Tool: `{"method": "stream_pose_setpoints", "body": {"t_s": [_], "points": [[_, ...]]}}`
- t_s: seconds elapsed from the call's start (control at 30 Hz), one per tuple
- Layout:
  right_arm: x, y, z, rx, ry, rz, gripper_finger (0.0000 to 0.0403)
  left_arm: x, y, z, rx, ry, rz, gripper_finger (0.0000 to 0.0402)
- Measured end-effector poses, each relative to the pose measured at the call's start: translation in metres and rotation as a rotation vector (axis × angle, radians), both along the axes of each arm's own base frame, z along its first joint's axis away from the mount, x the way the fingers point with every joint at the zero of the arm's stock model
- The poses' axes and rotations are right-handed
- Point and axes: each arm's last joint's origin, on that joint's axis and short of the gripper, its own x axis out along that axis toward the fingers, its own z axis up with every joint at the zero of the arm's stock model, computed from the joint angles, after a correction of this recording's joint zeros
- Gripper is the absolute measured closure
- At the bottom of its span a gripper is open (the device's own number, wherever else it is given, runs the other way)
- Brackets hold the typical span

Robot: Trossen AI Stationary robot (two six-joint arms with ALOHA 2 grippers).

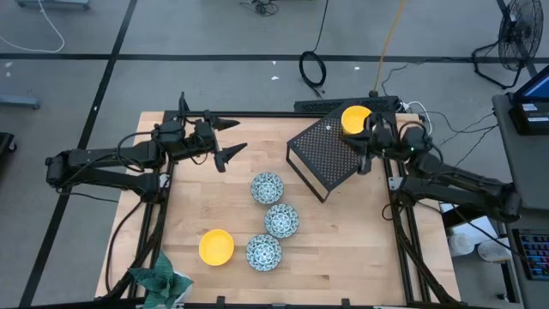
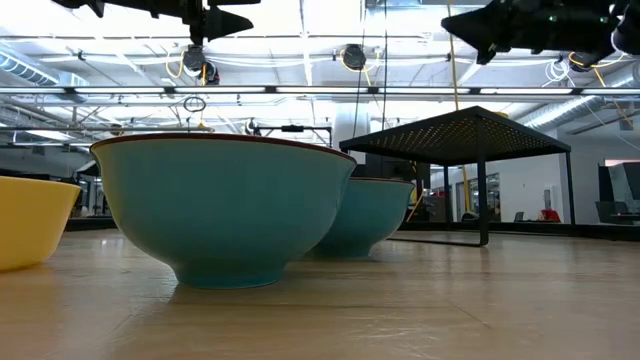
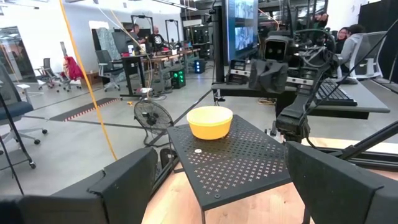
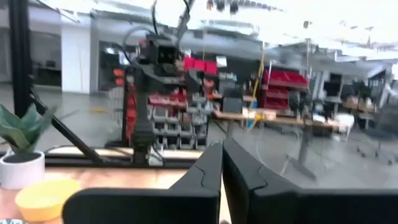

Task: Pick & Place Mini bowls
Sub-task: Stack the yellow bowl on the yellow bowls on the shelf

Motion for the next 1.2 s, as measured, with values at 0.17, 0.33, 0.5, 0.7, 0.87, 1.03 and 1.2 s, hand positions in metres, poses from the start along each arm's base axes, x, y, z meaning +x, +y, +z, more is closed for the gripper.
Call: {"method": "stream_pose_setpoints", "body": {"t_s": [0.17,0.33,0.5,0.7,0.87,1.03,1.2], "points": [[0.001,0.004,0.001,0.006,-0.032,0.031,0.0403,0.000,0.000,0.000,0.000,0.000,0.000,0.0050],[0.004,0.009,-0.003,0.048,0.001,0.077,0.0403,0.000,0.000,0.001,-0.030,-0.023,-0.007,0.0050],[0.006,0.015,-0.004,0.054,0.013,0.116,0.0403,0.000,-0.002,0.002,-0.154,-0.070,-0.046,0.0050],[0.007,0.020,-0.004,0.060,0.012,0.154,0.0403,0.007,-0.005,-0.010,-0.465,-0.056,-0.064,0.0050],[0.008,0.023,-0.004,0.060,0.014,0.177,0.0403,0.011,-0.005,-0.018,-0.511,-0.003,-0.045,0.0050],[0.009,0.025,-0.004,0.067,0.014,0.193,0.0403,0.016,-0.011,-0.024,-0.484,0.077,-0.167,0.0050],[0.009,0.026,-0.004,0.070,0.012,0.196,0.0403,0.027,-0.017,-0.034,-0.478,0.142,-0.225,0.0050]]}}
